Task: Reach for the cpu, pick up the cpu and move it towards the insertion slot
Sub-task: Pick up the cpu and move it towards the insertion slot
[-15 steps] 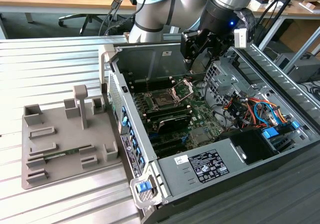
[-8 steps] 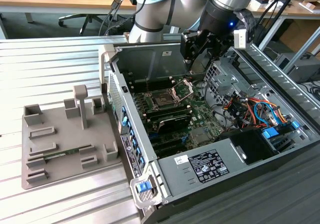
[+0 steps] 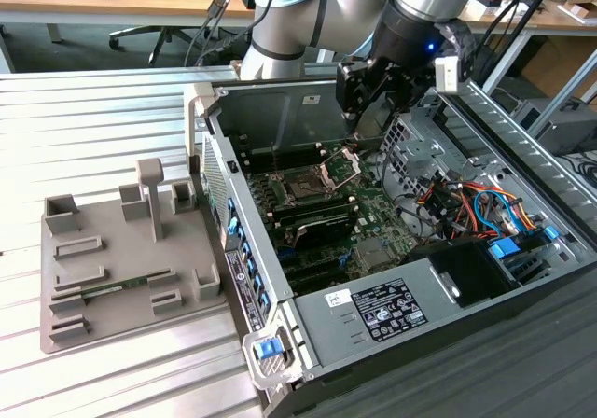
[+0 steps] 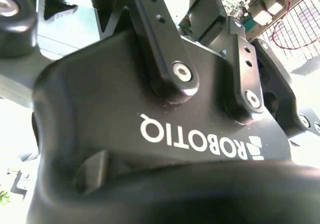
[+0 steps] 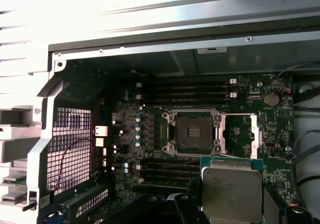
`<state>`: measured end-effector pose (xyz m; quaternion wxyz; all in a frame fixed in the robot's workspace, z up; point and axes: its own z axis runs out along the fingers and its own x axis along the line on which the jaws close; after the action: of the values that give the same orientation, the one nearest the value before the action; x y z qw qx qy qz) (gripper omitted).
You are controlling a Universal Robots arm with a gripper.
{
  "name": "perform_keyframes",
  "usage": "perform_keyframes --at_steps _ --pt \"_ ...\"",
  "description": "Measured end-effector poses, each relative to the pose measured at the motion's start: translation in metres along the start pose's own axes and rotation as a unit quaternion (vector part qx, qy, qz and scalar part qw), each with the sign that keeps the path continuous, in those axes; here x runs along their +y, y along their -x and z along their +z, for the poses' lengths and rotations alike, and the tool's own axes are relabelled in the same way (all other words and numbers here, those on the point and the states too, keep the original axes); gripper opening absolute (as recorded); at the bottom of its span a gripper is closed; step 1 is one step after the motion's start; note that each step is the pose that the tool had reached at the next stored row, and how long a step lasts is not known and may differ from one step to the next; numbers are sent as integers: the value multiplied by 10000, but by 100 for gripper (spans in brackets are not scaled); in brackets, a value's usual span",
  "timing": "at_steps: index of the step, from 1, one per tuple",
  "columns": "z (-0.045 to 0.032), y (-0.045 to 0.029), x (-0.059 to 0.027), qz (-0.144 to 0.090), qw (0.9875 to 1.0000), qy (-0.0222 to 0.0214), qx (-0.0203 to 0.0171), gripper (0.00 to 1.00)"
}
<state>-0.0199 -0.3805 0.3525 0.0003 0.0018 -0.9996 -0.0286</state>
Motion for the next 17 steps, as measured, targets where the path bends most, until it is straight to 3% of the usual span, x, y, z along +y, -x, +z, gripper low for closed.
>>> perform_keyframes --at_steps 17 --pt "36 0 0 0 10000 0 0 55"
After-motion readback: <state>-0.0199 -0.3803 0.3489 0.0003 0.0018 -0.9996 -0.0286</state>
